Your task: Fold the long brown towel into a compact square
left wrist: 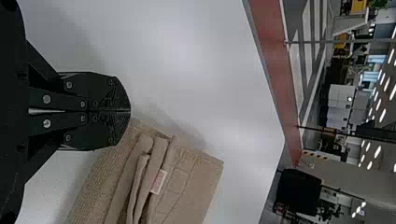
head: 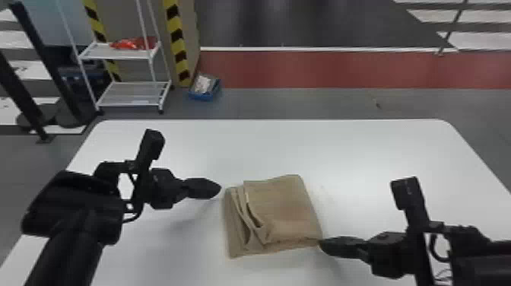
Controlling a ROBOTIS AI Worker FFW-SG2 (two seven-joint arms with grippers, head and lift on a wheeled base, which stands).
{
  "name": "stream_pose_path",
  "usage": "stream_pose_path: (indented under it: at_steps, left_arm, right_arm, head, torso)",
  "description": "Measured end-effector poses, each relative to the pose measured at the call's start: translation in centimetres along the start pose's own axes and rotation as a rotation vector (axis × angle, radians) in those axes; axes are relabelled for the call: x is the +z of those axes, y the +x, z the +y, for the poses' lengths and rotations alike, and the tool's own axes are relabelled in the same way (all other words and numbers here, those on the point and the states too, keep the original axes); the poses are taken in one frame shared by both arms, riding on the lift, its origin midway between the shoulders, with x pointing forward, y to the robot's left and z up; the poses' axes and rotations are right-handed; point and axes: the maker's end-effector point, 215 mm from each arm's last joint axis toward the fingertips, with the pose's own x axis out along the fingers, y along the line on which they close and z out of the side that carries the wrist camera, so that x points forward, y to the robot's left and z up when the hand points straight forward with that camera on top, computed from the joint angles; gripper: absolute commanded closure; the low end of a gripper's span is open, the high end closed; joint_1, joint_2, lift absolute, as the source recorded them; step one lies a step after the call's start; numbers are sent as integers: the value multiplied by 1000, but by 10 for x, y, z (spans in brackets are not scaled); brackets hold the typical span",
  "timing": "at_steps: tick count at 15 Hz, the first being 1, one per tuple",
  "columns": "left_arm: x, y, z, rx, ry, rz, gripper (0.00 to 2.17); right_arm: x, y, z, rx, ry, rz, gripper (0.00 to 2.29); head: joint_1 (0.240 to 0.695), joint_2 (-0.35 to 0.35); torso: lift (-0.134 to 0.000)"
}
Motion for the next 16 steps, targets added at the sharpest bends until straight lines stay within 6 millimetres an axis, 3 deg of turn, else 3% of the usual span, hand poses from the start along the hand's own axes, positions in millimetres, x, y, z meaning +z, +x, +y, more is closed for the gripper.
stream_pose_path:
  at_steps: [4, 9, 16]
  left_arm:
    - [-8, -1, -13, -56, 9, 27, 2145]
    - [-15, -11, -37, -136, 2, 12, 2142]
    - [-6, -27, -93, -237, 16, -42, 2145]
  right_arm:
    - [18, 17, -9, -31, -2, 4, 2044]
    - [60, 30, -34, -88, -3, -26, 2044]
    - [117, 63, -48, -126, -16, -62, 2044]
  head:
    - [695, 16]
    - [695, 7]
    - [695, 2]
  torso:
    - [-124]
    - [-124]
    - [-124]
